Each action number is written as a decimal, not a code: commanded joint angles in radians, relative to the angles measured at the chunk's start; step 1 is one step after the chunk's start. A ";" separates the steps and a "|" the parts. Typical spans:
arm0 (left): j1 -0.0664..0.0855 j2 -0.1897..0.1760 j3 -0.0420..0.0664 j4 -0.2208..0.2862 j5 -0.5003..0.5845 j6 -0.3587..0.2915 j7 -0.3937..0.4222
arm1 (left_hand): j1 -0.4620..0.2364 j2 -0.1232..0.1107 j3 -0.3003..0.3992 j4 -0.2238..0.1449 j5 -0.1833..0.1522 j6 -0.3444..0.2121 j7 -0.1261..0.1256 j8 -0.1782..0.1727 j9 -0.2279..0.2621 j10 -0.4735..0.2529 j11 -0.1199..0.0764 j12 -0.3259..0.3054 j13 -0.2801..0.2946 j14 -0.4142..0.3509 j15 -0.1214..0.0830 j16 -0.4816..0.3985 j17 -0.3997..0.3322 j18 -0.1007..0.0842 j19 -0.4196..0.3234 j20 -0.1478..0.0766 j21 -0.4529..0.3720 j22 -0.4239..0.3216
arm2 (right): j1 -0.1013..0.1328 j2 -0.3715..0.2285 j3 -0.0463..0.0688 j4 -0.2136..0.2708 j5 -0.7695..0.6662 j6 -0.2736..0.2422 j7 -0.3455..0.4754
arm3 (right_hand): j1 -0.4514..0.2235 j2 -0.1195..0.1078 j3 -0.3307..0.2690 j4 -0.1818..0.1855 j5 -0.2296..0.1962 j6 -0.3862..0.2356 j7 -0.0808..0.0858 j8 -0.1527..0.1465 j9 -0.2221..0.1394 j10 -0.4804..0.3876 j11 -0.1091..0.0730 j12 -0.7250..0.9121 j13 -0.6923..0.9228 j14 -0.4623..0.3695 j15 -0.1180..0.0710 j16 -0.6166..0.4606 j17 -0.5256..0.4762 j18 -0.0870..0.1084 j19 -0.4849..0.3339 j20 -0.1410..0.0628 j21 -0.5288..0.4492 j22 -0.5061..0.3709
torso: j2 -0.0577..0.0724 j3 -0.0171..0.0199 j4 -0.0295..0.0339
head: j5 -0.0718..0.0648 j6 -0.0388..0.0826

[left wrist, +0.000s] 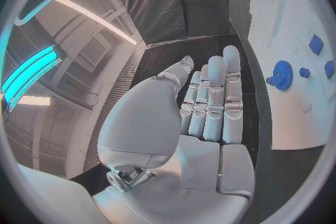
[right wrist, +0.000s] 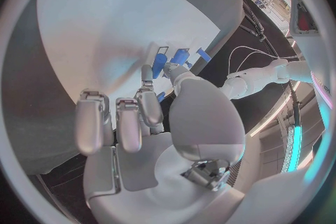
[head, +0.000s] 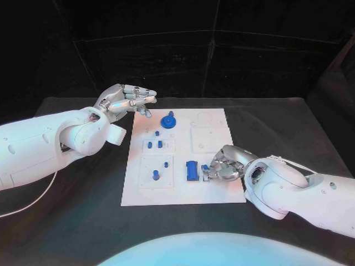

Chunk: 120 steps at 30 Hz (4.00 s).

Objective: Assemble the parts on the task board

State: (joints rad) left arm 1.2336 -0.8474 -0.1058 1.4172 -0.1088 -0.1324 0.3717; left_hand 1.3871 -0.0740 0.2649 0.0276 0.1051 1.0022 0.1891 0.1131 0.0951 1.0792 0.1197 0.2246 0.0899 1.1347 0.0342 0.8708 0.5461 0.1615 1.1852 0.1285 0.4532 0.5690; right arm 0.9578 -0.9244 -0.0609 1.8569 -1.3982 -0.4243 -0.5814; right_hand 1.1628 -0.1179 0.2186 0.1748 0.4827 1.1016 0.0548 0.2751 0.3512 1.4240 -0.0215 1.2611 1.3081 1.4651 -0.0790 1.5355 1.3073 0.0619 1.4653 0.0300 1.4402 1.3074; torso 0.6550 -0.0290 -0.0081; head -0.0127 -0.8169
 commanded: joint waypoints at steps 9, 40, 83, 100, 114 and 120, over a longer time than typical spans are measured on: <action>0.001 -0.001 0.001 0.003 0.004 0.013 0.004 | 0.003 0.009 -0.007 0.001 0.000 -0.002 -0.004 0.003 -0.001 -0.005 -0.004 0.004 0.002 -0.005 -0.001 0.005 -0.001 0.020 0.006 0.002 -0.006 -0.002 | 0.001 0.006 0.000 0.001 -0.002 0.028 -0.004 | -0.009 0.003 -0.008 -0.002 0.002 0.007 -0.001 0.005 0.002 0.004 0.000 0.005 0.003 0.094 -0.007 0.002 0.210 -0.016 0.034 -0.009 0.002 0.056 | 0.000 0.0002 -0.0002 | 0.001 -0.001; 0.001 -0.003 0.001 0.004 0.004 0.014 0.002 | 0.001 0.009 -0.010 0.003 -0.001 -0.003 -0.004 0.004 -0.001 -0.006 -0.004 0.005 0.002 -0.005 -0.001 0.006 -0.001 0.020 0.007 0.002 -0.007 -0.002 | 0.001 -0.022 0.000 0.018 -0.004 -0.003 0.049 | 0.028 0.038 -0.241 0.063 -0.324 -0.008 0.001 0.009 0.048 0.003 0.002 0.000 0.011 0.093 -0.007 -0.002 0.204 -0.013 0.029 -0.010 -0.012 0.042 | -0.001 0.0004 -0.0002 | 0.004 -0.003; 0.001 0.001 0.001 0.000 0.004 0.015 0.002 | 0.002 0.010 -0.010 0.003 0.000 -0.003 -0.004 0.004 -0.001 -0.007 -0.004 0.005 0.002 -0.006 -0.001 0.006 -0.001 0.020 0.007 0.002 -0.007 -0.003 | 0.001 -0.012 0.000 -0.016 -0.009 0.007 0.071 | 0.123 0.084 -0.278 -0.008 -0.316 -0.007 0.001 0.010 0.062 0.001 0.002 -0.003 0.013 0.094 -0.007 -0.001 0.206 -0.014 0.030 -0.009 -0.012 0.044 | 0.000 0.0002 -0.0007 | -0.001 0.002; 0.001 0.004 0.001 -0.012 0.008 0.005 0.078 | 0.008 0.011 -0.012 0.000 0.000 -0.001 -0.008 0.009 -0.001 -0.004 -0.007 0.011 0.002 -0.008 -0.003 0.007 -0.002 0.021 0.007 0.001 -0.009 -0.005 | 0.034 -0.065 0.001 -0.091 0.503 -0.030 0.580 | 0.229 0.119 -0.309 -0.066 -0.263 -0.134 0.060 -0.074 0.032 -0.337 0.054 -0.607 -0.442 -0.054 0.035 -0.396 -0.256 0.092 -0.221 0.027 -0.467 -0.516 | -0.004 0.0004 0.0027 | -0.012 0.040; 0.001 0.026 0.001 -0.058 0.051 -0.076 0.136 | 0.015 0.018 -0.013 0.022 0.001 -0.061 0.007 -0.006 -0.022 -0.055 0.025 -0.052 -0.026 -0.154 0.062 -0.372 -0.187 0.011 -0.215 0.053 -0.227 -0.149 | 0.128 0.054 0.042 -0.398 1.098 0.030 0.964 | 0.342 0.101 -0.157 -0.123 -0.280 -0.130 0.131 -0.217 -0.158 -0.351 0.153 -1.119 -1.126 -0.403 0.176 -1.352 -1.021 0.122 -0.501 0.176 -1.177 -1.052 | -0.025 -0.0004 0.0021 | -0.032 0.130; 0.001 0.049 0.001 -0.079 0.074 -0.117 0.138 | 0.017 0.021 -0.041 0.029 0.001 -0.083 0.007 -0.010 -0.029 -0.087 0.055 -0.107 -0.027 -0.200 0.109 -0.583 -0.291 0.017 -0.350 0.123 -0.364 -0.264 | 0.140 0.123 0.052 -0.501 1.161 0.060 1.006 | 0.303 0.083 -0.111 -0.141 -0.283 -0.117 0.128 -0.212 -0.223 -0.313 0.160 -1.170 -1.244 -0.373 0.193 -1.446 -1.130 0.126 -0.452 0.186 -1.271 -1.131 | -0.031 0.0006 0.0093 | -0.034 0.155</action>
State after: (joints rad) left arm 1.2332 -0.8009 -0.1060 1.3424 -0.0672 -0.2000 0.4759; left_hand 1.4015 -0.0596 0.2300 0.0586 0.1051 0.9253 0.1945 0.1056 0.0669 0.9967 0.1733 0.1230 0.0635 0.9342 0.1376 0.3068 0.2661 0.1614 0.8458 0.2463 0.1002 0.3161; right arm 1.0955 -0.8096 -0.0104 1.3659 -0.3449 -0.4019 0.3402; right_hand 1.4769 -0.0376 0.0995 0.0354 0.2033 0.9795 0.1830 0.0628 0.1371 1.1050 0.1384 0.0973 0.0790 1.0837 0.1142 0.1000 0.1918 0.1791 1.0055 0.2161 0.1813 0.1865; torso 0.6285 -0.0290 -0.0035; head -0.0467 -0.6706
